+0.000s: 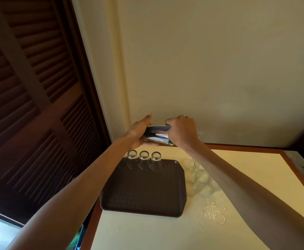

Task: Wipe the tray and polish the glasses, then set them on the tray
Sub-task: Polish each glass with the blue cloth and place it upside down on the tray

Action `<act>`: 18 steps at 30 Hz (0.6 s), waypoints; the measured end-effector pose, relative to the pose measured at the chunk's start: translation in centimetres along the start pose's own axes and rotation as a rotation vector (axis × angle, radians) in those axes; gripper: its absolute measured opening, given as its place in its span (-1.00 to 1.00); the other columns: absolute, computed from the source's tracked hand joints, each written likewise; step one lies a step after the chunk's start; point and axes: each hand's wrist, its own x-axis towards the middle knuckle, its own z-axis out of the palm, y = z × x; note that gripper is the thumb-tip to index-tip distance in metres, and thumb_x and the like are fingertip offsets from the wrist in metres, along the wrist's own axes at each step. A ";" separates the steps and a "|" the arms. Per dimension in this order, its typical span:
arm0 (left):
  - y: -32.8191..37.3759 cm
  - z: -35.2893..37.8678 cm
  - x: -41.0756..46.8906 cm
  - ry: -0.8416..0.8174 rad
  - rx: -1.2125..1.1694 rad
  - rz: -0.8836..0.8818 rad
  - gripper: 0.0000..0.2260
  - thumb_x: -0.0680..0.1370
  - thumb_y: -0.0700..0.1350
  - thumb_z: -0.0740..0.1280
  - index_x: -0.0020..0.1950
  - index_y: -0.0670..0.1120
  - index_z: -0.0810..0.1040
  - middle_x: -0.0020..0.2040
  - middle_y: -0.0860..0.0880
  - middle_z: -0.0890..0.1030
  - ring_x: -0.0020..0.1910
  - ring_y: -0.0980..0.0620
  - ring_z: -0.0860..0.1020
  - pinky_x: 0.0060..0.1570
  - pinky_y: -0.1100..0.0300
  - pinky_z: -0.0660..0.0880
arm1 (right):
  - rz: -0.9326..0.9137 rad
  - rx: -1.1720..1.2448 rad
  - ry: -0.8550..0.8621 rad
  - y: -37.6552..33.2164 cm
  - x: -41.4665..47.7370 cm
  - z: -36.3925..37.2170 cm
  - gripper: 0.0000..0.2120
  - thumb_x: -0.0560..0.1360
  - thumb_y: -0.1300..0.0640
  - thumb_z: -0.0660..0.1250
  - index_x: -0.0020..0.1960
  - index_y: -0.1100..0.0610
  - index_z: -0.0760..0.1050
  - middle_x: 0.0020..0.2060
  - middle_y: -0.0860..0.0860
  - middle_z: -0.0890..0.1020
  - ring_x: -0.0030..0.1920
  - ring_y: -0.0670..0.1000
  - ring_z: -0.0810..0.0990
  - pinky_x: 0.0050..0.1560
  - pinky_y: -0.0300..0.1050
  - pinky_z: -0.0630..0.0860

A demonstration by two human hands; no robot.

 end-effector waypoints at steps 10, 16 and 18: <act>-0.1 0.8 0.4 0.258 0.443 0.586 -0.49 0.72 0.18 0.14 -0.04 -0.19 0.66 -0.19 -0.15 0.71 -0.23 0.00 0.72 -0.18 0.09 0.68 | 0.707 1.315 -0.647 -0.1 -0.2 2.7 -0.59 0.59 -0.18 0.30 -0.10 0.18 0.56 -0.44 0.00 0.60 -0.56 -0.12 0.48 -0.58 -0.30 0.26; -0.2 -0.1 0.8 0.076 0.085 0.231 -0.53 0.71 0.22 0.15 0.05 -0.16 0.60 0.05 -0.25 0.67 -0.02 -0.20 0.70 -0.01 -0.12 0.69 | 0.347 0.427 -0.271 1.0 0.7 2.3 -0.84 0.54 0.20 0.36 0.07 0.25 0.61 -0.15 0.11 0.67 -0.25 0.06 0.57 -0.33 -0.17 0.43; -0.1 0.1 0.6 0.056 -0.008 0.032 -0.60 0.72 0.17 0.17 0.13 -0.16 0.55 0.13 -0.24 0.64 -0.01 -0.15 0.69 -0.12 -0.04 0.71 | 0.111 0.086 -0.085 0.5 0.6 0.6 -0.88 0.52 0.24 0.31 -0.08 0.17 0.64 -0.30 0.05 0.61 -0.31 0.04 0.49 -0.35 -0.18 0.30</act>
